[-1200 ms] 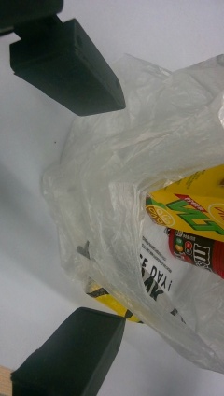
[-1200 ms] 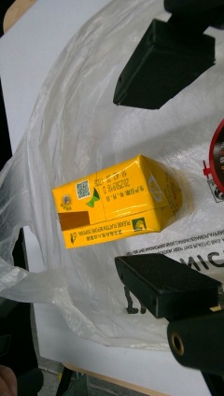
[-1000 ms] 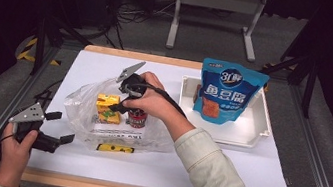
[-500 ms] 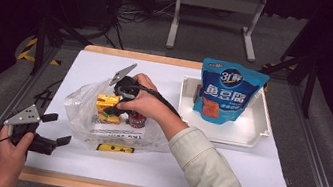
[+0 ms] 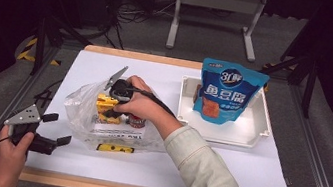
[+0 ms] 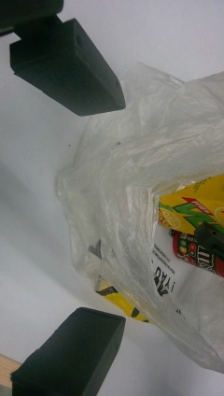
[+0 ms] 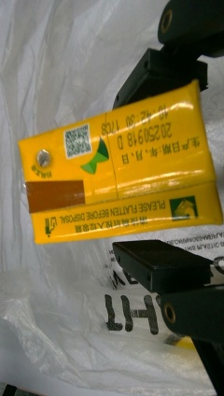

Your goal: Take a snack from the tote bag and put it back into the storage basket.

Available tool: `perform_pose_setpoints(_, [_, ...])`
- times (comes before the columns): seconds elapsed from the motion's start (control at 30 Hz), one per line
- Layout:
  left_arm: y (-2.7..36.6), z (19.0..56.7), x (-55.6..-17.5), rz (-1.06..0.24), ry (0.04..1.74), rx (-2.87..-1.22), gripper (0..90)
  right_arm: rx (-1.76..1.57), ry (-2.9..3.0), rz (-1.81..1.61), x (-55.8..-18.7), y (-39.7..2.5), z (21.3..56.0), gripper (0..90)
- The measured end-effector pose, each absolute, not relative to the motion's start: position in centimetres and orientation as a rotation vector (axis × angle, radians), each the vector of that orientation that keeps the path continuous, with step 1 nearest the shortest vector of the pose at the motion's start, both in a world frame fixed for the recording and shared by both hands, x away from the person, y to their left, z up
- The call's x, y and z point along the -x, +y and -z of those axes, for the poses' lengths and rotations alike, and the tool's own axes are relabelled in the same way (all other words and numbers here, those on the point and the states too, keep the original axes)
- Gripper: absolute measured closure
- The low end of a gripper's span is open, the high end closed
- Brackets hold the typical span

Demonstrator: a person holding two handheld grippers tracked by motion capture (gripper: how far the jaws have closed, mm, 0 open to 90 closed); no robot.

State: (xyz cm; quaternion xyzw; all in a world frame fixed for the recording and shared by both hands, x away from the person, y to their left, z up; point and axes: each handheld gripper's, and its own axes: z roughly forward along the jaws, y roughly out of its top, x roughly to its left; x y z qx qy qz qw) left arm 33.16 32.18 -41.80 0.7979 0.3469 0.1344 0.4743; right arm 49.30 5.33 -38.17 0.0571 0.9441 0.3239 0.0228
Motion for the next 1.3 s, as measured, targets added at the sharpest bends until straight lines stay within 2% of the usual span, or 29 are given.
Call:
perform_pose_setpoints(0.03, [32.2,41.8,-33.2,-0.329,0.849,-1.952,1.8,-0.177,2.924,-1.003,-49.3,5.3,38.2,31.9])
perform_pose_setpoints(0.17, [32.1,41.8,-33.2,-0.325,0.852,-1.951,1.8,-0.141,2.927,-0.977,-49.2,5.5,38.0,43.0])
perform_pose_setpoints(0.23, [32.1,41.9,-33.2,-0.325,0.852,-1.949,1.8,-0.106,2.916,-0.938,-49.2,5.5,37.8,52.2])
perform_pose_setpoints(0.27, [32.1,41.9,-33.2,-0.325,0.853,-1.948,1.8,-0.094,2.928,-0.929,-49.2,5.4,37.7,53.3])
perform_pose_setpoints(0.7, [32.1,41.8,-33.4,-0.322,0.843,-1.952,1.8,-0.051,2.910,-0.945,-48.4,5.6,36.8,55.1])
perform_pose_setpoints(1.3, [31.7,41.8,-33.8,-0.316,0.838,-1.951,1.8,-0.039,2.866,-1.096,-46.8,3.6,31.8,55.1])
